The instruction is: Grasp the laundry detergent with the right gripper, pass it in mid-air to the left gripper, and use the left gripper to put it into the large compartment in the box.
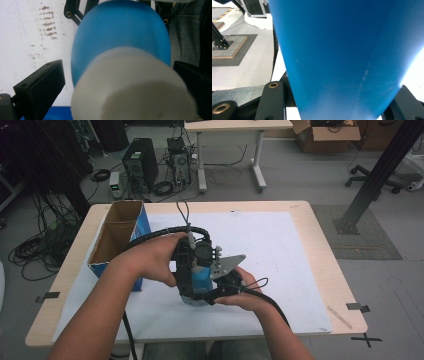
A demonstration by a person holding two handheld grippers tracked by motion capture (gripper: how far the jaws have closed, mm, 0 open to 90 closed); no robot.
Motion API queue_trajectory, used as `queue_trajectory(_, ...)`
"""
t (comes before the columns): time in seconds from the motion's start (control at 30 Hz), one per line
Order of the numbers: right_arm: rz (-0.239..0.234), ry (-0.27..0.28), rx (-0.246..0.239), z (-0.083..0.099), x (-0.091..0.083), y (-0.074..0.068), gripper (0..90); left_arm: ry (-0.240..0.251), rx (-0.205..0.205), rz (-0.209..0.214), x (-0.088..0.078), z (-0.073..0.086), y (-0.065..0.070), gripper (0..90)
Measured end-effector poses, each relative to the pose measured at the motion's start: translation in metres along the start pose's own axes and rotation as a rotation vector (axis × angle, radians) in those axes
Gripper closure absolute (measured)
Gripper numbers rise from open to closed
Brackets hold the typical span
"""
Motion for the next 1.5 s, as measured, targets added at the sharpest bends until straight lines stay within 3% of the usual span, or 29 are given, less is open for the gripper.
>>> queue_trajectory(0.97,0.016,-0.007,-0.017,-0.0013,0.0001,0.0014,44.7,-0.014,0.006,-0.019,-0.0008,-0.0030,-0.0007,15.6)
queue_trajectory(1.5,0.016,-0.004,-0.022,-0.0053,-0.0009,0.0011,44.6,-0.011,0.004,0.010,-0.0024,-0.0043,0.0014,27.0)
Point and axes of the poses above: each handheld gripper's, and its own axes: x roughly forward along the jaws, z roughly out of its underside, y roughly to its right, the point moved 9 cm from there along x, roughly forward along the jaws, and after that the axes turned 6 degrees about y, right-handed, at the moved point
